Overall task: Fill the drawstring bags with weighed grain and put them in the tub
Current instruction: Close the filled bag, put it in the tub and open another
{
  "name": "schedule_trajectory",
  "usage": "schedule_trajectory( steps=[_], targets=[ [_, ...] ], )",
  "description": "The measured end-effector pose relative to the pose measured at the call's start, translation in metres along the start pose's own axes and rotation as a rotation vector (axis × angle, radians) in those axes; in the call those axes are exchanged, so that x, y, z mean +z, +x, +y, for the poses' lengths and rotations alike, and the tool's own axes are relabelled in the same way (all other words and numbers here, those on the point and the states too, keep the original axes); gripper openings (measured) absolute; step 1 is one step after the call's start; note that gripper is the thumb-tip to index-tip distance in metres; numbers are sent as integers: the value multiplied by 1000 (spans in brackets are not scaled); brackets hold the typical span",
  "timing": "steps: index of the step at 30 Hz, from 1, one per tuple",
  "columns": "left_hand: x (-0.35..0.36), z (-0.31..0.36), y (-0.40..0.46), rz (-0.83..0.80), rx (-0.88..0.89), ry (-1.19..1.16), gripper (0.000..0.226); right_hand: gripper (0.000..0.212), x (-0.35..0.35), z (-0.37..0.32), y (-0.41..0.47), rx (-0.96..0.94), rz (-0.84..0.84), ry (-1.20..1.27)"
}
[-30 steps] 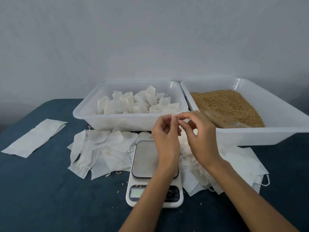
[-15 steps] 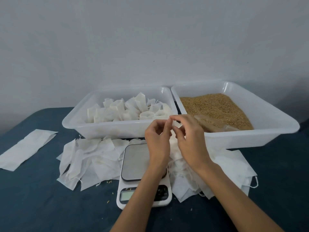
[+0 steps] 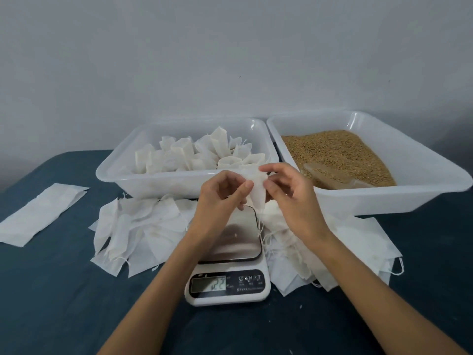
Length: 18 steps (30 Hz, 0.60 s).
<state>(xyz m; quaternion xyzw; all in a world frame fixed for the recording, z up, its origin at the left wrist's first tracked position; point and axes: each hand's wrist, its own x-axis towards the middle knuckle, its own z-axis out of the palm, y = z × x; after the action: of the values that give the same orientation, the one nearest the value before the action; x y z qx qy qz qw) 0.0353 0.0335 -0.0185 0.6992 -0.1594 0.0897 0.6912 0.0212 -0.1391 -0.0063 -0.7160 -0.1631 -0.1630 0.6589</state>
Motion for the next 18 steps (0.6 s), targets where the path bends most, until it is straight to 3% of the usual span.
schedule_trajectory(
  steps=[2,5,8,15,18],
  targets=[
    [2,2,-1,-23,-34,-8,18,25,0,0,-1,12,-13,53],
    [3,1,-2,-21,-135,24,50,27,1,0,-2,70,-34,137],
    [-5,1,0,-61,-265,-207,66,33,-1,0,-1,121,-59,207],
    [-14,-2,4,-13,-278,-284,52,25,0,-1,0,182,-37,256],
    [-17,-4,2,74,-176,-106,46,14,2,-1,-3,186,-57,294]
  ],
)
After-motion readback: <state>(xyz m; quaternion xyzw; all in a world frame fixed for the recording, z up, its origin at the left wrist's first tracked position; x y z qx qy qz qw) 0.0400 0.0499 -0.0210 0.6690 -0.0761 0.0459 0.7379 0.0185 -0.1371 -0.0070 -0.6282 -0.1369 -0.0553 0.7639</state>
